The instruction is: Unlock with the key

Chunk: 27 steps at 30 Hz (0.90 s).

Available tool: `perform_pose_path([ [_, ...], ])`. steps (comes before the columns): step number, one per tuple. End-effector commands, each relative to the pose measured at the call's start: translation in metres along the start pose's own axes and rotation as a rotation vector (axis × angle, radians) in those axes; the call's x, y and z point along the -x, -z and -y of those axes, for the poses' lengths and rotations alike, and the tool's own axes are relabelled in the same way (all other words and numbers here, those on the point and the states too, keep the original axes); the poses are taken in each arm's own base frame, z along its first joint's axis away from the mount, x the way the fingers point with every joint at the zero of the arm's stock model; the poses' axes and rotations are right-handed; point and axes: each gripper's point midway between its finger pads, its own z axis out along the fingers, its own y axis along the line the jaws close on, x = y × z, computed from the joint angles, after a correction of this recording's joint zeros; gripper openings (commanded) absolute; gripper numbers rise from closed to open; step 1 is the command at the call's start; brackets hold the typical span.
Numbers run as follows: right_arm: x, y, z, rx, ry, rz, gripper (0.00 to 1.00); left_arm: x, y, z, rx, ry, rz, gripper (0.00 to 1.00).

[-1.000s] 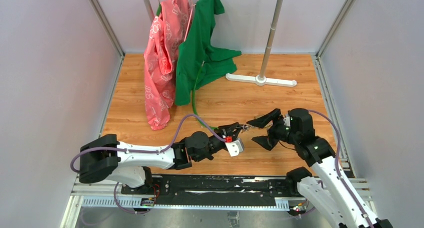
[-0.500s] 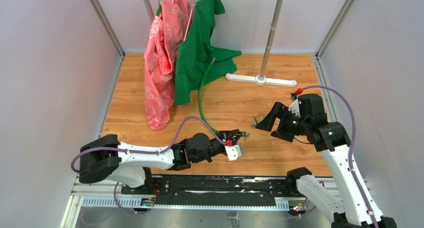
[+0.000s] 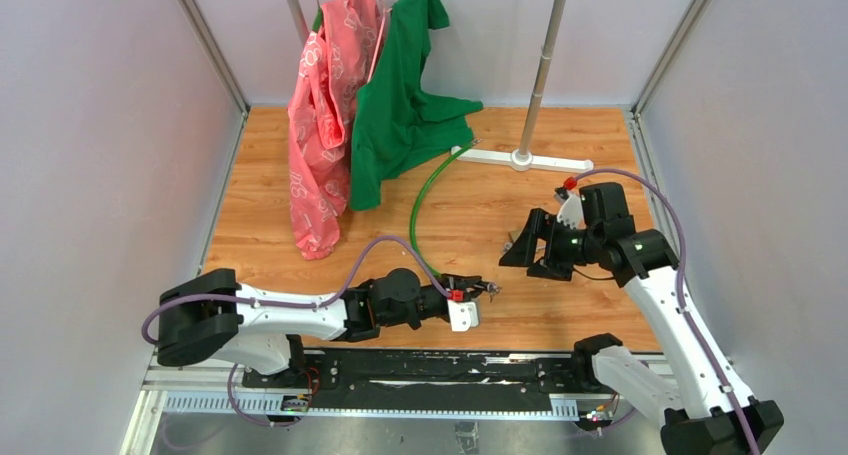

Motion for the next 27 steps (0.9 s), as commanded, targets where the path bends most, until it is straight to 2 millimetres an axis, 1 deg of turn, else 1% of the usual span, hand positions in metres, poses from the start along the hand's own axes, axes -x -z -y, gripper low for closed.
perform_pose_path([
  [1, -0.003, -0.01, -0.005, 0.076, -0.025, -0.037, 0.81, 0.023, 0.002, 0.007, -0.062, -0.011, 0.089, 0.0],
  [4, -0.004, -0.014, -0.001, 0.067, -0.025, -0.044, 0.81, 0.026, 0.003, 0.016, -0.122, -0.008, 0.088, 0.0],
  [5, -0.006, -0.015, 0.001, 0.065, -0.023, -0.048, 0.81, 0.029, 0.003, 0.018, -0.142, -0.007, 0.093, 0.0],
  [10, -0.012, -0.02, 0.012, 0.037, -0.022, -0.062, 0.79, 0.024, 0.006, 0.037, -0.251, 0.022, 0.047, 0.0],
  [12, -0.012, -0.023, 0.016, 0.025, -0.02, -0.065, 0.79, 0.016, 0.01, 0.046, -0.302, 0.037, 0.001, 0.0],
  [15, -0.01, -0.025, 0.02, 0.005, -0.015, -0.063, 0.79, 0.007, 0.016, 0.053, -0.343, 0.061, -0.06, 0.0],
  [23, -0.003, -0.031, 0.028, -0.036, -0.008, -0.069, 0.77, -0.02, 0.036, 0.062, -0.363, 0.123, -0.212, 0.0],
  [27, -0.004, -0.037, 0.03, -0.037, -0.015, -0.086, 0.77, -0.037, 0.043, 0.062, -0.339, 0.149, -0.296, 0.06],
])
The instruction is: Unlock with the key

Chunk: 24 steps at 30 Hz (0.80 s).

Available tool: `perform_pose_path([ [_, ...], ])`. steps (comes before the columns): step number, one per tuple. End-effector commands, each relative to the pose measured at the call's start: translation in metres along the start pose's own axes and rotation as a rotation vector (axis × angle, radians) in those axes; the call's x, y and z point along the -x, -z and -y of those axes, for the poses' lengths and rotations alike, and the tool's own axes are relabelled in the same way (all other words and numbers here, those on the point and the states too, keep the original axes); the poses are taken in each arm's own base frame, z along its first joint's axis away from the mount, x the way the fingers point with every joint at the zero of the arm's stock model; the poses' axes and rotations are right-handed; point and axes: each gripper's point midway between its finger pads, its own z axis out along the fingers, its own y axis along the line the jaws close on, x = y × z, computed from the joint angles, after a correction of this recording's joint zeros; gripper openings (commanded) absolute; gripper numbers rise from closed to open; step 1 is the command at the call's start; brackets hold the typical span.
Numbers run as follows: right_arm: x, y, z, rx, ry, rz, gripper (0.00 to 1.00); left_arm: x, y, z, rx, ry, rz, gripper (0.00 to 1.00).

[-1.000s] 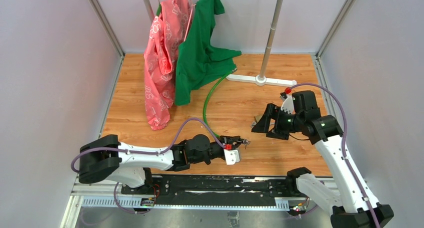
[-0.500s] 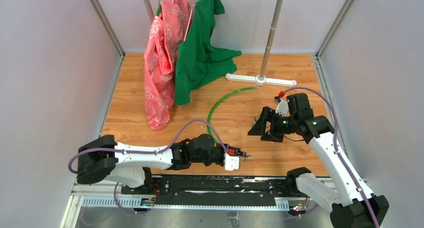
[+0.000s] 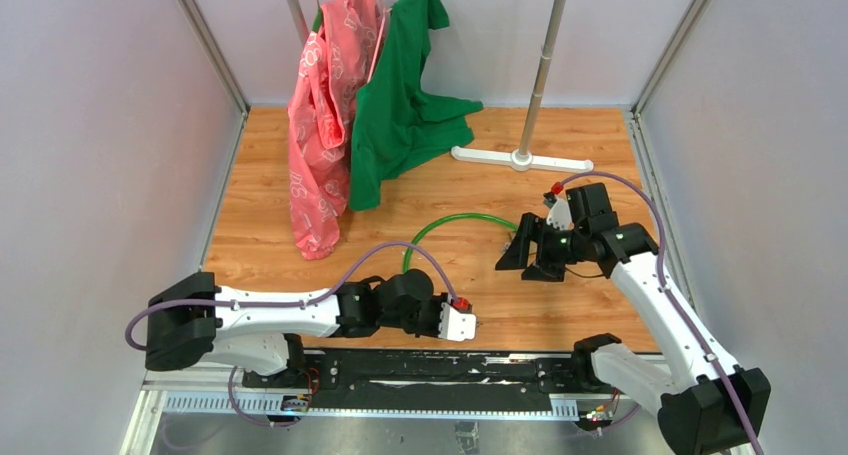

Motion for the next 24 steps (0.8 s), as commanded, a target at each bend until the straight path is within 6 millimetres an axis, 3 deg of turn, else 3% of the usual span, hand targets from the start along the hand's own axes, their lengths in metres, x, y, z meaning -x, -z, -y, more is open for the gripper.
perform_pose_path([
  [1, 0.004, -0.004, 0.007, -0.017, 0.007, 0.0, 0.76, -0.003, 0.006, -0.007, 0.05, 0.053, -0.05, 0.08],
  [5, 0.004, -0.007, 0.008, -0.019, 0.003, -0.013, 0.76, -0.014, 0.004, -0.008, 0.078, 0.108, -0.092, 0.19],
  [9, 0.004, -0.007, 0.01, -0.026, 0.006, -0.015, 0.76, -0.017, 0.008, -0.012, 0.124, 0.14, -0.096, 0.37],
  [11, 0.004, -0.008, 0.011, -0.029, 0.007, -0.014, 0.76, -0.016, 0.013, -0.019, 0.17, 0.153, -0.088, 0.57],
  [14, 0.004, -0.008, 0.011, -0.031, 0.009, -0.014, 0.76, -0.015, 0.021, -0.029, 0.236, 0.17, -0.081, 0.97],
  [24, 0.007, -0.004, 0.013, -0.056, 0.023, -0.001, 0.76, -0.015, 0.049, -0.071, 0.515, 0.306, -0.122, 1.0],
])
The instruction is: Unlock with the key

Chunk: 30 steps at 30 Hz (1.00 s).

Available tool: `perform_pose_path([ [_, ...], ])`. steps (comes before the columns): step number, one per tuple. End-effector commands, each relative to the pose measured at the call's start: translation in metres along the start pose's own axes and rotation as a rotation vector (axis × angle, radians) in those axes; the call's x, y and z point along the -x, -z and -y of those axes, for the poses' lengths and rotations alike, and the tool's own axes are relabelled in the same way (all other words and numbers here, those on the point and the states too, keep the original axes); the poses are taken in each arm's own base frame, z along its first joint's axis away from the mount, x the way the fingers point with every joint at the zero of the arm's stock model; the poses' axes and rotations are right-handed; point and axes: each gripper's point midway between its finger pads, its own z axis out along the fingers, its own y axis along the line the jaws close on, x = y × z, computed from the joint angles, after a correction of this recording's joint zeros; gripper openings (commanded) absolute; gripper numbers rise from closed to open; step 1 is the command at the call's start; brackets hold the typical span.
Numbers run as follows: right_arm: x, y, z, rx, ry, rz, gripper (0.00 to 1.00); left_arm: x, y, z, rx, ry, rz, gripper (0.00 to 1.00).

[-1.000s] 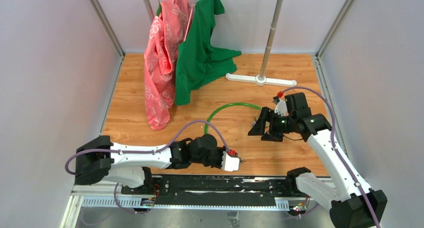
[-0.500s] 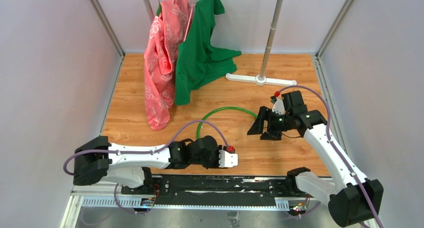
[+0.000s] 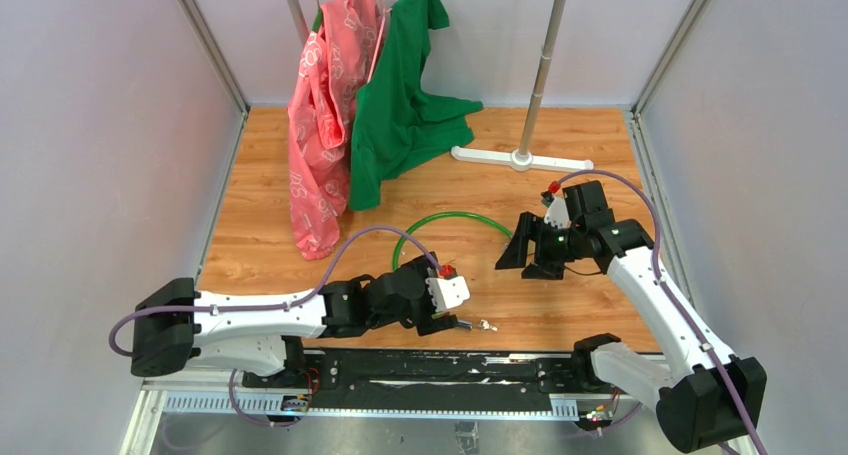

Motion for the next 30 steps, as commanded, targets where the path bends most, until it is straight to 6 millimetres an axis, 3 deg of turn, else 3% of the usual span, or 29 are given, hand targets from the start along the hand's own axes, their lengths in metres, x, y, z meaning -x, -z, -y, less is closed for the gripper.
perform_pose_path([
  [1, 0.003, 0.004, 0.008, -0.042, 0.013, 0.018, 0.76, 0.007, 0.009, -0.032, 0.194, 0.094, -0.021, 1.0],
  [5, 0.003, 0.006, 0.01, -0.061, 0.019, 0.029, 0.76, 0.006, 0.017, -0.056, 0.315, 0.197, -0.035, 1.0],
  [9, 0.005, 0.007, 0.013, -0.078, 0.022, 0.04, 0.76, -0.009, 0.019, -0.081, 0.373, 0.403, -0.071, 1.0],
  [15, 0.006, 0.008, 0.014, -0.086, 0.024, 0.043, 0.76, -0.057, 0.029, -0.129, 0.587, 0.592, -0.233, 1.0],
  [18, 0.006, 0.008, 0.015, -0.09, 0.027, 0.045, 0.75, -0.078, 0.028, -0.145, 0.656, 0.673, -0.315, 0.95],
  [23, 0.003, 0.009, 0.017, -0.101, 0.031, 0.043, 0.75, -0.101, 0.02, -0.151, 0.688, 0.752, -0.387, 0.81],
  [30, 0.002, 0.008, 0.022, -0.119, 0.035, 0.04, 0.75, -0.123, -0.003, -0.137, 0.633, 0.797, -0.466, 0.68],
])
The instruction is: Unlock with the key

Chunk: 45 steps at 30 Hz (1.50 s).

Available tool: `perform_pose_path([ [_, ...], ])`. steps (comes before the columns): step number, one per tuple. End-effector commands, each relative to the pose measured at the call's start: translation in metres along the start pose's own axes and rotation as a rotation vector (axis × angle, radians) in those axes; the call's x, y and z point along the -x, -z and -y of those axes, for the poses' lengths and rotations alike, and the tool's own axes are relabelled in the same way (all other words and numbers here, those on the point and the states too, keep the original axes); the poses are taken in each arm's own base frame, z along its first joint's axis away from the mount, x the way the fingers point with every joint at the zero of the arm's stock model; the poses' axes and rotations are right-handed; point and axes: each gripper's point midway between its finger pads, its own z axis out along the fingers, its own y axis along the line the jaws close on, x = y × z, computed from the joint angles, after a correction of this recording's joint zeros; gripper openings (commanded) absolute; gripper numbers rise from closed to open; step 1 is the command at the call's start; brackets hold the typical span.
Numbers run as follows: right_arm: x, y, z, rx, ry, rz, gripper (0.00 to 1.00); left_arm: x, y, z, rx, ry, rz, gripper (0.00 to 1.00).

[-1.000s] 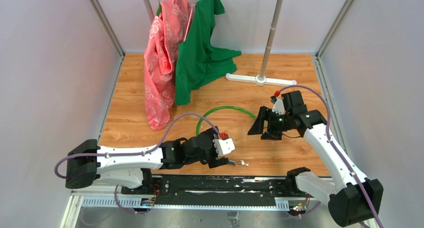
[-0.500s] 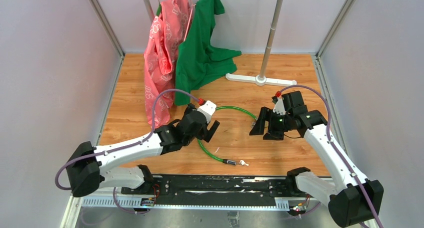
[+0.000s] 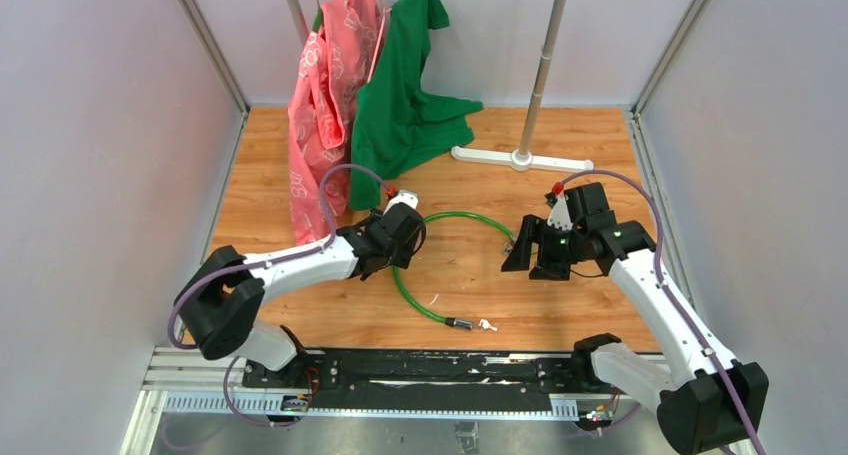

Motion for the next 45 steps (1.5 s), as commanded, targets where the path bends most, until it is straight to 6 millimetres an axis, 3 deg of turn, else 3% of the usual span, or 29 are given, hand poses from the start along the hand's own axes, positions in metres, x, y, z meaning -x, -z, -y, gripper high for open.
perform_pose_path([
  [1, 0.0, 0.004, 0.006, -0.029, 0.008, 0.006, 0.75, -0.005, -0.01, 0.011, -0.02, 0.047, -0.042, 0.66],
  [7, -0.001, 0.003, 0.008, -0.033, 0.012, -0.003, 0.75, -0.023, -0.026, 0.015, -0.004, 0.051, -0.089, 0.58],
  [13, -0.001, 0.003, 0.01, -0.04, 0.019, 0.0, 0.75, -0.042, -0.036, 0.016, 0.009, 0.071, -0.128, 0.44],
  [20, -0.002, 0.0, 0.013, -0.053, 0.019, -0.015, 0.75, -0.057, -0.046, 0.016, 0.022, 0.072, -0.149, 0.2],
  [31, -0.001, -0.002, 0.017, -0.071, 0.025, -0.015, 0.75, -0.021, -0.043, 0.005, 0.083, 0.033, -0.054, 0.15],
  [45, -0.003, -0.001, 0.027, -0.103, 0.061, 0.003, 0.74, 0.021, -0.039, 0.018, 0.019, -0.027, 0.035, 0.08],
])
